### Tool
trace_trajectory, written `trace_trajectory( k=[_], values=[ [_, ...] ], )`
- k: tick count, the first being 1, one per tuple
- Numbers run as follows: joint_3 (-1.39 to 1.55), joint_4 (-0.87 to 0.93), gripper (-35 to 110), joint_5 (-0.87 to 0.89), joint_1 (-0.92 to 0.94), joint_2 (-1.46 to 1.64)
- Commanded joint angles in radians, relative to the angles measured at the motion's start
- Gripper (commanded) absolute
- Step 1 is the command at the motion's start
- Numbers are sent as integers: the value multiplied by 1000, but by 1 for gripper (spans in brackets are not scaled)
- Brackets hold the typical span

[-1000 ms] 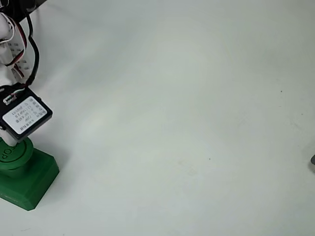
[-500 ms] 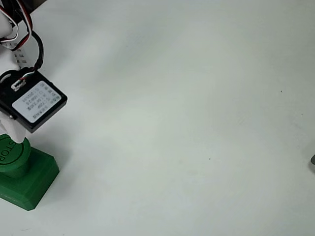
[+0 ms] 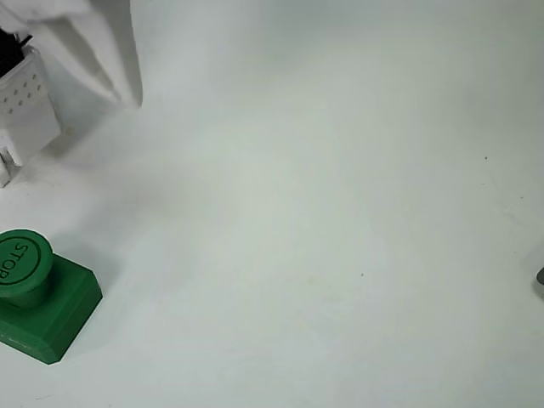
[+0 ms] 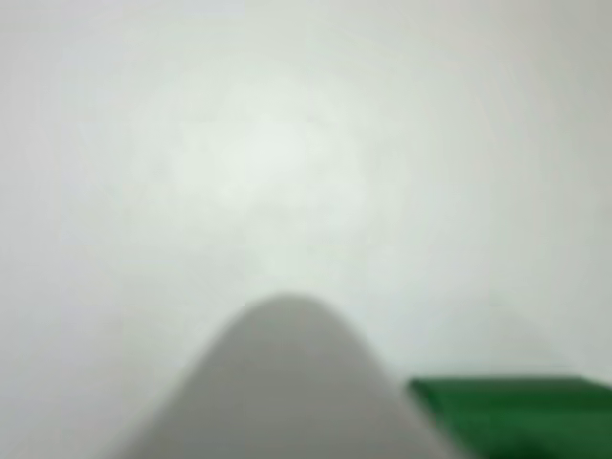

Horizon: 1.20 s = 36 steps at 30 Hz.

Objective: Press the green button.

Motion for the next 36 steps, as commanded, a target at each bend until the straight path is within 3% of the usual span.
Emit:
trace_trajectory(
  k=[1,6,13,25,36],
  values=[
    [129,-149,0,31,-77,189],
    [359,-403,0,5,-95,360],
    [561,-589,0,-8,-89,523],
    [755,-617,0,-3,-66,785],
    [1117,-830,0,69,-66,785]
  ],
)
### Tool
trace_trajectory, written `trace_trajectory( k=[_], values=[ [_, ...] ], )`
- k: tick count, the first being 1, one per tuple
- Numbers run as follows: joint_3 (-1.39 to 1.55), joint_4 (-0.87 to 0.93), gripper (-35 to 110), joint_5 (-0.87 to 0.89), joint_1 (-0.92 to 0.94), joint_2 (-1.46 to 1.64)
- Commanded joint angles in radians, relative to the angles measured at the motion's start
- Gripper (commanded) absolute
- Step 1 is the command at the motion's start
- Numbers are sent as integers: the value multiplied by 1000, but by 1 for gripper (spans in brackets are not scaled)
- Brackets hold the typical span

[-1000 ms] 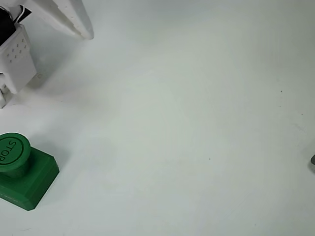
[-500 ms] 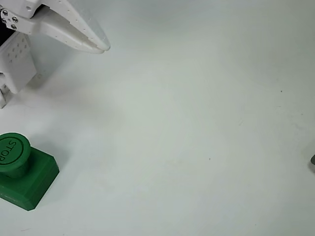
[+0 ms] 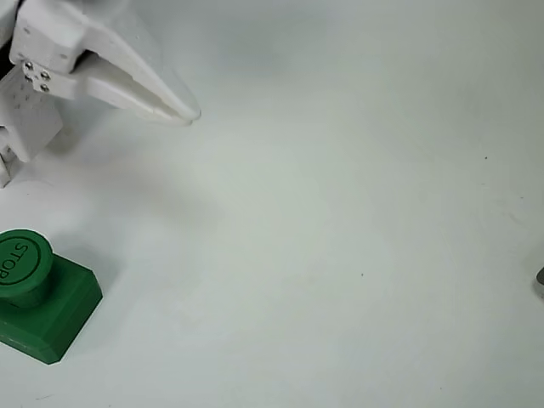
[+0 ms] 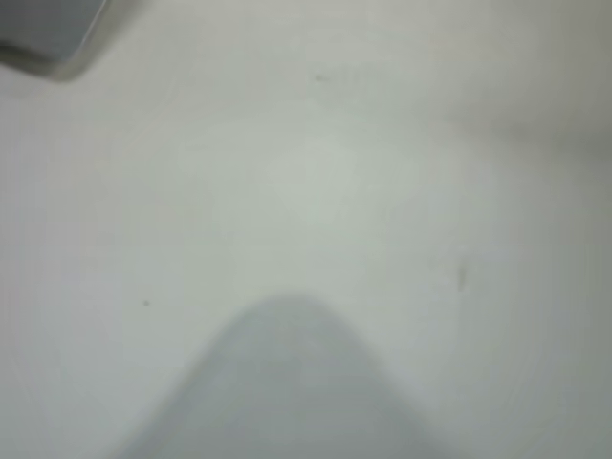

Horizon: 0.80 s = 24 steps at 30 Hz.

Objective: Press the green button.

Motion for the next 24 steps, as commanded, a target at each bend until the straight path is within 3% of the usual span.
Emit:
trace_trajectory(
  k=[1,9,18,24],
  values=[
    [132,-81,0,32,-8,18],
    [225,-124,0,49,-9,18],
    [225,356,0,132,6,18],
    [225,373,0,54,-3,18]
  ],
)
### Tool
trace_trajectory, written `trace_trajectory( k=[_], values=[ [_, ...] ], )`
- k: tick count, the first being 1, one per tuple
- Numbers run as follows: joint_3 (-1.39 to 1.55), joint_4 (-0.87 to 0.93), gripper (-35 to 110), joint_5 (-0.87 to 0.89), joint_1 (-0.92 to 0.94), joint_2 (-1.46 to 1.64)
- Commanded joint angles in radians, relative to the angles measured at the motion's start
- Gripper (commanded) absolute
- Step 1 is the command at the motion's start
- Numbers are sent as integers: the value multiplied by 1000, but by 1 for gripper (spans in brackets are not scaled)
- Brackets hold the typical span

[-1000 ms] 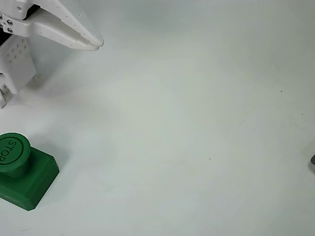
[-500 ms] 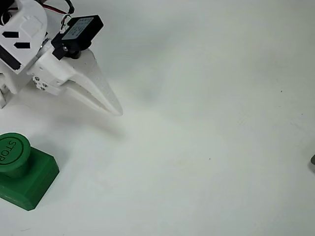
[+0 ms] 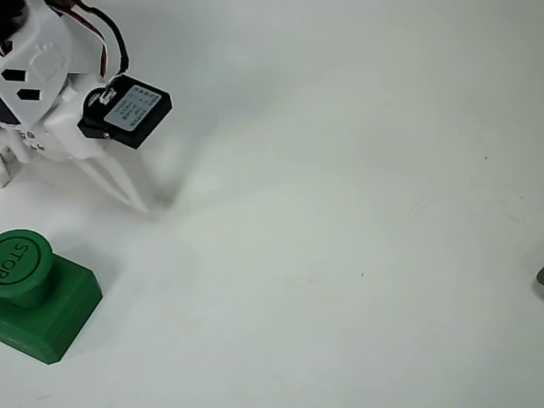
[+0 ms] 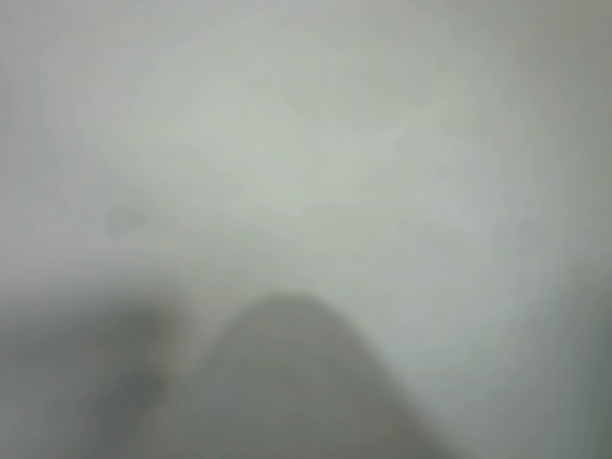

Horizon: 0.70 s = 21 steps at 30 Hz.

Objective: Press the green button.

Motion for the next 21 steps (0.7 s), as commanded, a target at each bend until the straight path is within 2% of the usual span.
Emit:
trace_trajectory(
  k=[1,21],
  values=[
    [-12,18,0,-35,-12,15],
    [-12,25,0,-83,-18,15]
  ],
)
